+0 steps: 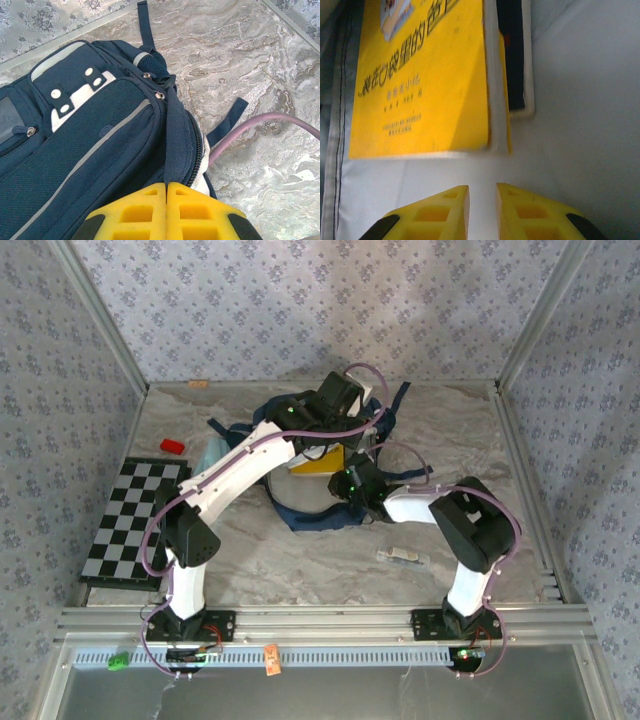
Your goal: Pack the student bag
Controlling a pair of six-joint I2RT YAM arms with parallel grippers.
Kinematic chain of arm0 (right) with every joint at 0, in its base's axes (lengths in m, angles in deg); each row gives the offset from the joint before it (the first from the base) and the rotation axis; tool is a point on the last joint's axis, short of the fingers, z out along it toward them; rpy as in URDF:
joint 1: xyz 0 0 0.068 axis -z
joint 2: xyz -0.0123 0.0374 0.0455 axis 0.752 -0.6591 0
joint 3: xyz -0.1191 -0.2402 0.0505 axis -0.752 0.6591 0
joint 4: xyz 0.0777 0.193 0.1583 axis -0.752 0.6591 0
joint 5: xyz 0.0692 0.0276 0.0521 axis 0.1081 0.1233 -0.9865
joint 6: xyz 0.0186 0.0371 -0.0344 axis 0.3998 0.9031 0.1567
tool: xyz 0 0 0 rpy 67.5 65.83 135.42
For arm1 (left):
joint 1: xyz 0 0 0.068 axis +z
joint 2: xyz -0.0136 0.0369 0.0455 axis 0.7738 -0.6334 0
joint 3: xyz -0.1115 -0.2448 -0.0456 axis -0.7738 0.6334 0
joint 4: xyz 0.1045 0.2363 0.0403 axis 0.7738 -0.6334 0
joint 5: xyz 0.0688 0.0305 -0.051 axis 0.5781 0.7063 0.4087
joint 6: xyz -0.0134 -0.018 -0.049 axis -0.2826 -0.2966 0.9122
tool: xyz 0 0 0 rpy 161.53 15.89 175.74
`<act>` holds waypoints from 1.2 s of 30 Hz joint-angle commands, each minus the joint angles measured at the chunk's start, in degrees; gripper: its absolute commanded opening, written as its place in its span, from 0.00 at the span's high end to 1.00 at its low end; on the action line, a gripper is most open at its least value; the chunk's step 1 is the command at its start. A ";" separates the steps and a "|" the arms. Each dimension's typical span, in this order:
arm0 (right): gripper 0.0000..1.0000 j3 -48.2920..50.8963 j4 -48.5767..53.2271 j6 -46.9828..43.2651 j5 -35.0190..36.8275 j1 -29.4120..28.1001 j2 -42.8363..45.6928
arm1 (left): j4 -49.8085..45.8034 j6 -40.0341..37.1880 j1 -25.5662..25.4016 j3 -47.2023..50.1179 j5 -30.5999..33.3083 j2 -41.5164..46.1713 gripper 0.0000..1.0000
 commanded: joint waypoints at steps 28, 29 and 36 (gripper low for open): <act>0.56 4.47 51.02 -9.64 -0.32 0.51 41.90 | 14.28 14.74 0.43 27.50 -11.27 16.45 0.58; 0.56 3.73 52.03 -9.84 -0.82 0.38 41.88 | 15.55 15.62 0.84 30.73 -10.98 18.82 0.54; 0.54 -1.37 48.00 -6.60 -8.65 -5.25 32.48 | 14.08 22.53 14.26 45.57 -11.52 29.03 0.43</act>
